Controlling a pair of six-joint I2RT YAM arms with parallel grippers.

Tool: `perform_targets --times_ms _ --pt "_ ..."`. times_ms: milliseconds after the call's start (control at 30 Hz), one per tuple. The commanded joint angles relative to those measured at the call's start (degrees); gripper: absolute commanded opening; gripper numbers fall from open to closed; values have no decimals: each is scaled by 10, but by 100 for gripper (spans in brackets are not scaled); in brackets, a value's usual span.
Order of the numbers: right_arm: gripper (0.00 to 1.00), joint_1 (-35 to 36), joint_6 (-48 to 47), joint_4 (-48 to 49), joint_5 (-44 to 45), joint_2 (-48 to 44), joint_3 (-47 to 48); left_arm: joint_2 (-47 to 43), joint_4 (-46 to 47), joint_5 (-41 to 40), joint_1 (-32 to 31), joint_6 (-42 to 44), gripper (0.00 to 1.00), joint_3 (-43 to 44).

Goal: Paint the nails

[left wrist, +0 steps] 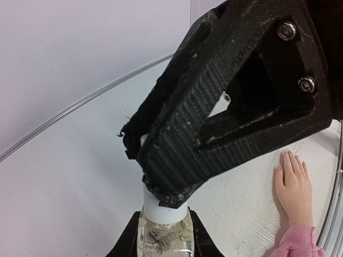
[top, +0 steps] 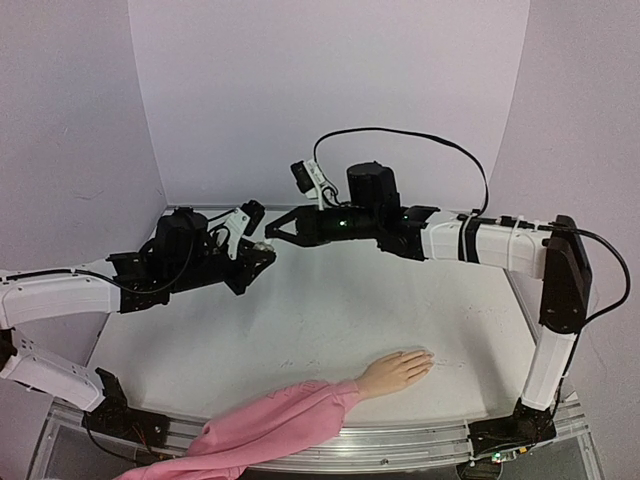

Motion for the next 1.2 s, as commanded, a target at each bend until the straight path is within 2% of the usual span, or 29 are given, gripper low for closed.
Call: perform_targets --times_ms 0,33,100,133,167,267,300,333,367,433,600,700,1167 --pt "5 -1 -31 41 -46 -7 -7 -2 28 58 -2 -14 0 55" --pt "0 -2 -43 43 -59 -13 -15 -4 28 77 -2 -17 0 58" --pt "0 -8 -84 48 -108 -29 -36 -14 30 143 0 -18 0 63" --pt "0 -10 -112 50 -174 -42 -46 -17 29 204 5 -15 0 68" --pt "0 -13 -146 50 -247 -53 -58 -19 32 284 12 -14 0 73" --pt "0 -24 -256 44 -458 -89 -105 -3 65 662 45 -56 0 101" --pt "0 -32 -264 42 -478 -98 -118 11 70 754 48 -74 0 115" --pt "0 -39 -265 40 -485 -104 -127 23 71 801 52 -90 0 127" --pt "0 -43 -266 36 -487 -108 -131 28 72 809 57 -101 0 130" --pt "0 -46 -269 28 -467 -113 -139 22 72 756 64 -88 0 114" --pt "0 -45 -259 23 -401 -123 -137 -6 72 503 63 -52 0 77" --pt "0 -45 -249 23 -346 -137 -134 -8 70 396 62 -46 0 65" --pt "1 -24 -193 25 -271 -104 -78 18 39 361 62 -34 0 72"
